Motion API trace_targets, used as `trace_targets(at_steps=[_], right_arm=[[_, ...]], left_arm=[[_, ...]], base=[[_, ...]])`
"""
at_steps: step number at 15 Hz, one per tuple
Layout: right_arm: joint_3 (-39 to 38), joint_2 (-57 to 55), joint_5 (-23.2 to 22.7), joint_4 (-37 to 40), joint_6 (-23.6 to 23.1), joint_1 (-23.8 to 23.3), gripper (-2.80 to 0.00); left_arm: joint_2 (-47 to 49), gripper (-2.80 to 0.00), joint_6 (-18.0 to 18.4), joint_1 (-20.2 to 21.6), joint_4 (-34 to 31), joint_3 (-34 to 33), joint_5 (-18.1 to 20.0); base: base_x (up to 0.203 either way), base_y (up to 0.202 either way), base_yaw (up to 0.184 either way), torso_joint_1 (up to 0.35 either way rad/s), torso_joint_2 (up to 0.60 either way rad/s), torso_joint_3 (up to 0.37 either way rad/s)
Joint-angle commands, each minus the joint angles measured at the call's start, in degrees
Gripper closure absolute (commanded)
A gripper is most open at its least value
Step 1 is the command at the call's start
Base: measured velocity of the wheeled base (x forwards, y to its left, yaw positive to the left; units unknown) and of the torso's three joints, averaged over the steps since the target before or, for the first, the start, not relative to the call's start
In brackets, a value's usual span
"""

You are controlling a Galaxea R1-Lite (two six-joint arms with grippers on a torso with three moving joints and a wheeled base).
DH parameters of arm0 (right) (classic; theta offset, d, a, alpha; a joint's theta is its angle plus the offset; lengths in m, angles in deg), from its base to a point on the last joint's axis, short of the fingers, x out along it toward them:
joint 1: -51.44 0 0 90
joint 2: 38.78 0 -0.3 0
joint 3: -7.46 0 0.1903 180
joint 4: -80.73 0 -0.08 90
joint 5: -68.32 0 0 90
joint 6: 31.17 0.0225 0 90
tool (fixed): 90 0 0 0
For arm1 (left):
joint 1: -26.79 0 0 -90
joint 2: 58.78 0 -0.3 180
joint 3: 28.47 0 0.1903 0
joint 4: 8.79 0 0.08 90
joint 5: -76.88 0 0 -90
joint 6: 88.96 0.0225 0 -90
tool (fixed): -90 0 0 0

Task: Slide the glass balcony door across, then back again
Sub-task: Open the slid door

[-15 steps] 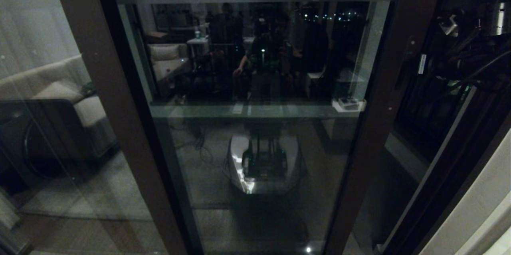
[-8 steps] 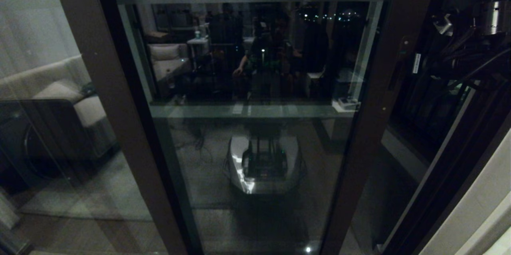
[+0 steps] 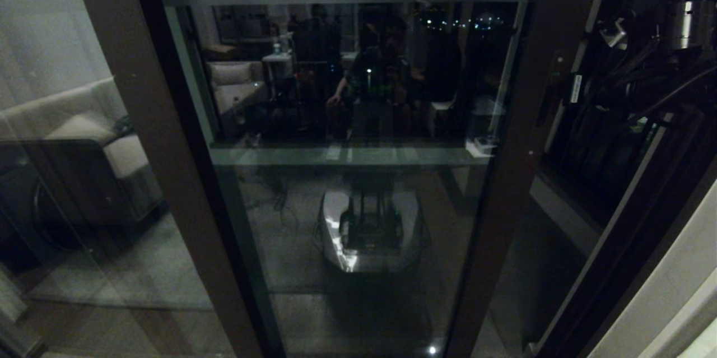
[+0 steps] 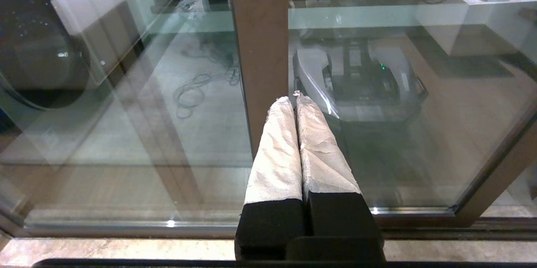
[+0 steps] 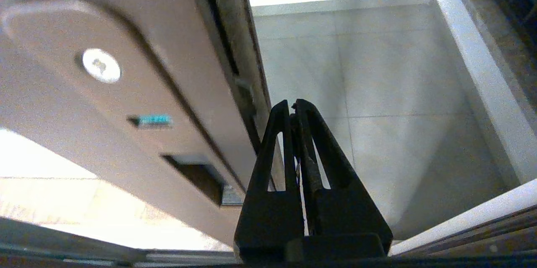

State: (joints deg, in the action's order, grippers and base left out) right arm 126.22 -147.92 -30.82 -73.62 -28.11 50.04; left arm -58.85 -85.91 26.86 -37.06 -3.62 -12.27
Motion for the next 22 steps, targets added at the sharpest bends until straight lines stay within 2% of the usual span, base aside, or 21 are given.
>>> trace_targets(at_steps=[1, 22], right_arm=[[-1.3, 0.5, -0.2, -0.8, 0.0, 1.4, 0.0], [-4.2, 0.5, 0.6, -5.8, 2.1, 6.0, 0.0]], left_arm=[[0.0, 0.0, 0.0, 0.0, 0.0, 0.0, 0.0], [0.0, 0.0, 0.0, 0.0, 0.0, 0.0, 0.0]], base=[[0.0, 0.0, 0.0, 0.0, 0.0, 0.0], [0.0, 0.0, 0.0, 0.0, 0.0, 0.0]])
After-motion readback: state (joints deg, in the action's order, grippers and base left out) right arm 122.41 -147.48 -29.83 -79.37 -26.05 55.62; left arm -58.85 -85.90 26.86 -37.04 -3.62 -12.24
